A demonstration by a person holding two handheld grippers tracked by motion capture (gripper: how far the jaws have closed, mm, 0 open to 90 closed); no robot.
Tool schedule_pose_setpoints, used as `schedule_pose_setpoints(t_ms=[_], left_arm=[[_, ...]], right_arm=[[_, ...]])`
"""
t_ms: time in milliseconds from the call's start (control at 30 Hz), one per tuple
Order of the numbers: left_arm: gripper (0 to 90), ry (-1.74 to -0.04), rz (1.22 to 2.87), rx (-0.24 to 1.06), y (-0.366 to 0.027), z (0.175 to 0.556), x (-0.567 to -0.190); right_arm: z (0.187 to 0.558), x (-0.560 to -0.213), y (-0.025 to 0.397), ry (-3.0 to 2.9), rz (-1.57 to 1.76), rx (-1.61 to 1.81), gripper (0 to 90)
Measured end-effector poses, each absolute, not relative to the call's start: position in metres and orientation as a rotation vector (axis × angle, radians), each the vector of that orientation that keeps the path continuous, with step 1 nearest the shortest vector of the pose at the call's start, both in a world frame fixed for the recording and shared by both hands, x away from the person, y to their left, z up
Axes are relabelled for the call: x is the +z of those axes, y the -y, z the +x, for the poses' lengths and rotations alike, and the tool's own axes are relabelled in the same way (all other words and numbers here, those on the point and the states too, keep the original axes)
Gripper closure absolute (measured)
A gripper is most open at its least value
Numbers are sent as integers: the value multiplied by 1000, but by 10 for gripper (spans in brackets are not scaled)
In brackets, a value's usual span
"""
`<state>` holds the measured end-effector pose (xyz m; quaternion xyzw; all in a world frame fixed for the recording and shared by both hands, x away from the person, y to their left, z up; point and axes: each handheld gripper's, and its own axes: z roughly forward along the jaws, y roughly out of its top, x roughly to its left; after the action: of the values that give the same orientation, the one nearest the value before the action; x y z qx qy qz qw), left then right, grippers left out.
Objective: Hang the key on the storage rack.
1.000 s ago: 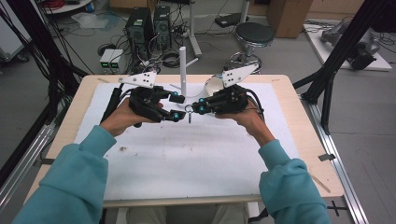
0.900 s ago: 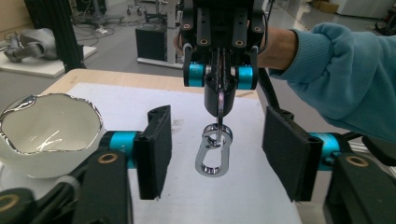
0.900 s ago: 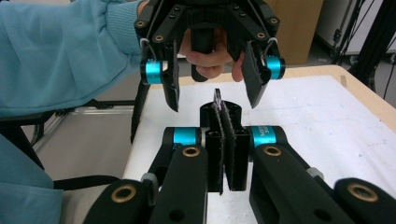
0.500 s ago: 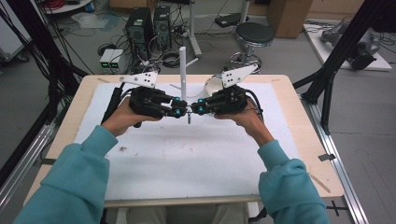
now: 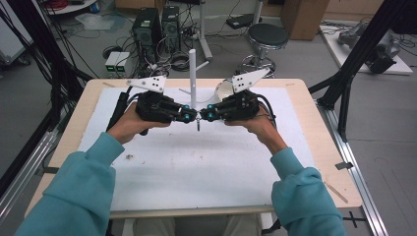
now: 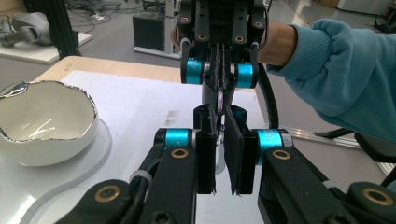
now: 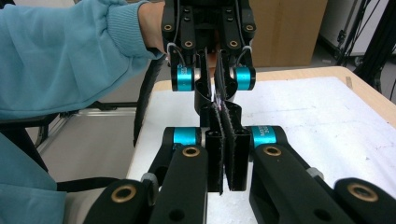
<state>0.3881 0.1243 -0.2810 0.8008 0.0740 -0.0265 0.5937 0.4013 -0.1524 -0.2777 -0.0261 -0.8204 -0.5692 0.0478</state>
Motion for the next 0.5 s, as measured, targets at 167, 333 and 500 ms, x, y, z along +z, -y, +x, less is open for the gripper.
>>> schedule_pose_setpoints(t_ms=[167, 333, 500], left_arm=[[867, -179, 1862, -66, -125, 388, -281], [872, -178, 1873, -54, -125, 388, -280], [880, -175, 1883, -35, -125, 387, -280]], right_arm=[[402, -278, 152, 2503, -78, -1733, 887], [402, -279, 151, 2497, -85, -1727, 888], [403, -280, 150, 2497, -92, -1729, 887]])
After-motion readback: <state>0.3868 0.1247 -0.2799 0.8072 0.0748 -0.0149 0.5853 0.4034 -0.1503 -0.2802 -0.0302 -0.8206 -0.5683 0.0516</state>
